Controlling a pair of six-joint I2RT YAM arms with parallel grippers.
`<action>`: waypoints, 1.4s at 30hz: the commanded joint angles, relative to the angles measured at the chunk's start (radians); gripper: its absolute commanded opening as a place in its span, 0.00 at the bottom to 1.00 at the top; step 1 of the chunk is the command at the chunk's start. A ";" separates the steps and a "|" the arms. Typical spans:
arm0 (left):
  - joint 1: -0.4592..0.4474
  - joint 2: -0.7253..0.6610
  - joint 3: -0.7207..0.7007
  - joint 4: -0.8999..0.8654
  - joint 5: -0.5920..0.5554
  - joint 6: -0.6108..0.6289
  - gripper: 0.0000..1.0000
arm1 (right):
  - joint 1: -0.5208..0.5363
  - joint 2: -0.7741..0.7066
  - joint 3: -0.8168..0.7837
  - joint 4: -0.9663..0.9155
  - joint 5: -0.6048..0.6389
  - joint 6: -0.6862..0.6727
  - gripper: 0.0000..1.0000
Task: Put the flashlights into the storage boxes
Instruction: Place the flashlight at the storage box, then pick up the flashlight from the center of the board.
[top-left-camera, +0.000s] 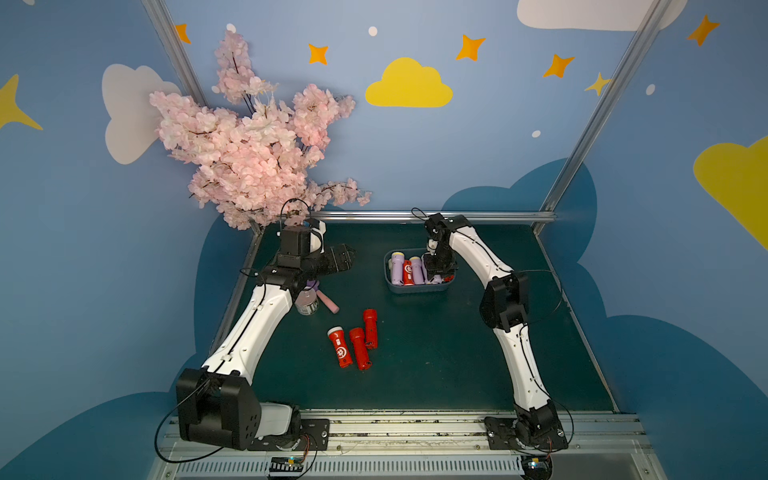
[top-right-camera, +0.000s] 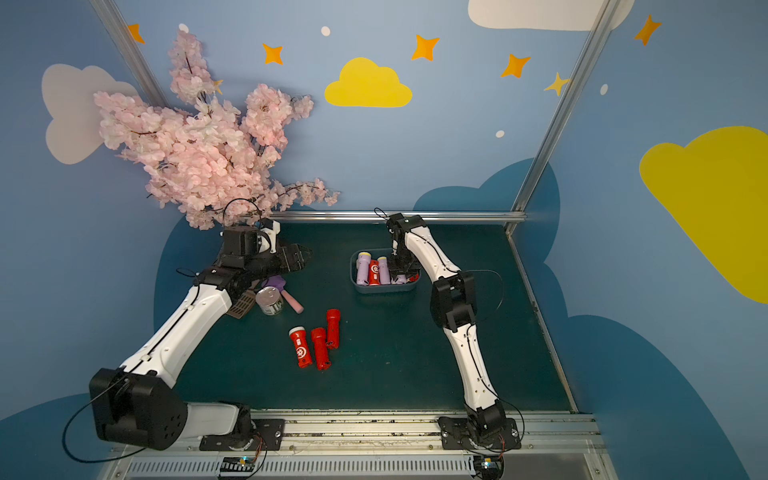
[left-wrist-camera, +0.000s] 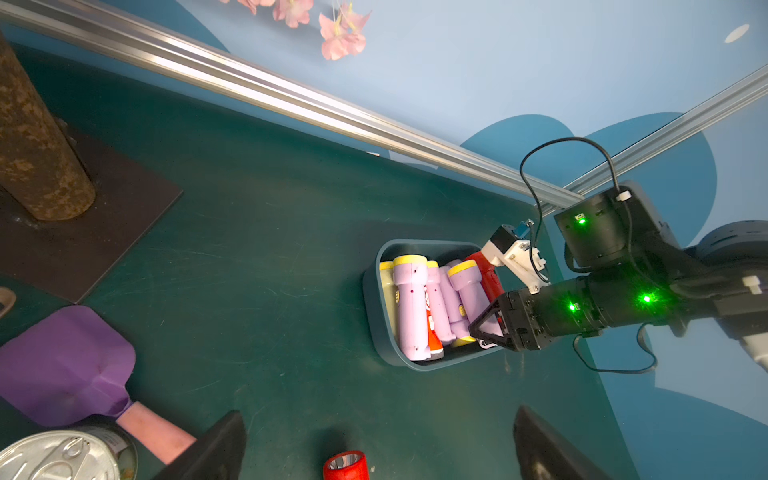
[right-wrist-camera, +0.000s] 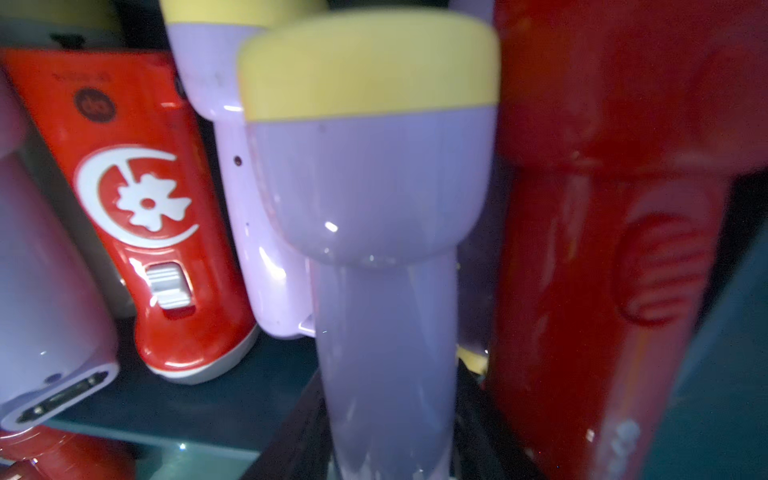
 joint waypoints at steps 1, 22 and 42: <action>0.004 0.005 0.018 0.004 0.016 0.013 0.99 | -0.007 -0.056 0.012 -0.015 -0.002 0.011 0.45; 0.004 -0.032 -0.012 0.009 0.016 -0.001 0.99 | 0.014 -0.161 -0.020 0.009 -0.016 0.005 0.45; -0.009 -0.270 -0.207 -0.094 -0.043 -0.087 0.99 | 0.249 -0.340 -0.308 0.075 -0.147 0.027 0.46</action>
